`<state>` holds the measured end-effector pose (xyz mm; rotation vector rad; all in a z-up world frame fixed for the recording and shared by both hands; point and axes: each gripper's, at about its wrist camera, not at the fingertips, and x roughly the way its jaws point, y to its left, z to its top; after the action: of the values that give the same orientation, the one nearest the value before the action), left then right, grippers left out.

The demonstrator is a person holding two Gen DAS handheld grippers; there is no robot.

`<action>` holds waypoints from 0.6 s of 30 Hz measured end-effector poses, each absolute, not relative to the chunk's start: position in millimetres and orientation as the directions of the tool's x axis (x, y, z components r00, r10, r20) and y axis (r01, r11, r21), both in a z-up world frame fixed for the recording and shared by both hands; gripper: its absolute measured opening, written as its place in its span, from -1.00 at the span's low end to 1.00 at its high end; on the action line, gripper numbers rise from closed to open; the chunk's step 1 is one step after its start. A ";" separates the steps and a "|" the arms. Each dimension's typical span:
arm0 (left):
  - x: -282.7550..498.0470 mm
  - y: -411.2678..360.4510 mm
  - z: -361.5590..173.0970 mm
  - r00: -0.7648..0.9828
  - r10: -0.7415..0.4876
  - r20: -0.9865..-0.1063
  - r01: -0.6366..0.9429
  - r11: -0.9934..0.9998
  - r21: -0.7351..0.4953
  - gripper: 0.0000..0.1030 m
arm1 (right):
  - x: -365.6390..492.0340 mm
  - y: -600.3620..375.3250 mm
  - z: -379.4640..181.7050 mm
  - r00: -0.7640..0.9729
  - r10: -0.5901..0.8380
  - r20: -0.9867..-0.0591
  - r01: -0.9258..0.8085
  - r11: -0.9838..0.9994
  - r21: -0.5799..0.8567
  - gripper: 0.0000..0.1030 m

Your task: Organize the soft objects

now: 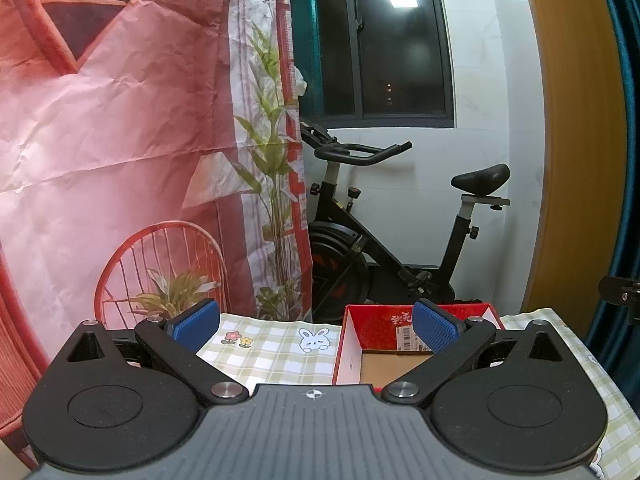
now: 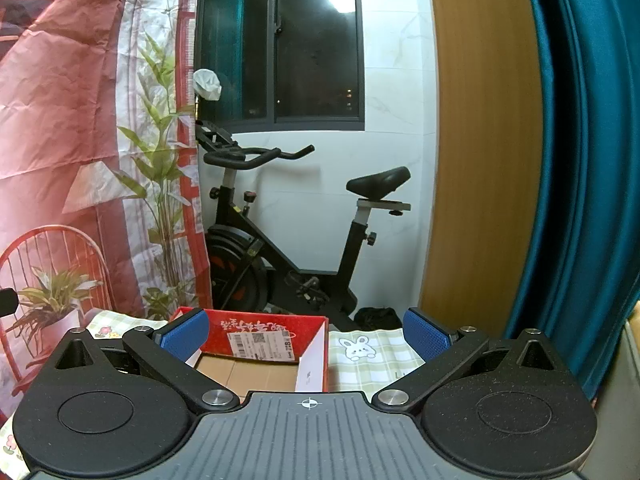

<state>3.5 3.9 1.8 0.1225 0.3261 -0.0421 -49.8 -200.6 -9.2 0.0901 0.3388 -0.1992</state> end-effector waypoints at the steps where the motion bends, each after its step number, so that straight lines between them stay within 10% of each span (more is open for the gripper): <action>1: 3.5 3.6 1.8 0.946 -0.023 -0.322 0.062 0.992 0.112 1.00 | -50.0 -200.6 -9.2 0.924 -0.180 -0.338 0.210 0.976 0.054 0.99; 18: 5.0 1.8 1.6 0.941 -0.038 -0.335 0.076 0.992 0.102 1.00 | -52.1 -195.1 -11.1 0.925 -0.178 -0.336 0.208 0.977 0.055 0.99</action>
<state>5.0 1.8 1.6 0.1141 0.3393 -0.0584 -52.1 -195.1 -11.1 0.0902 0.3364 -0.1980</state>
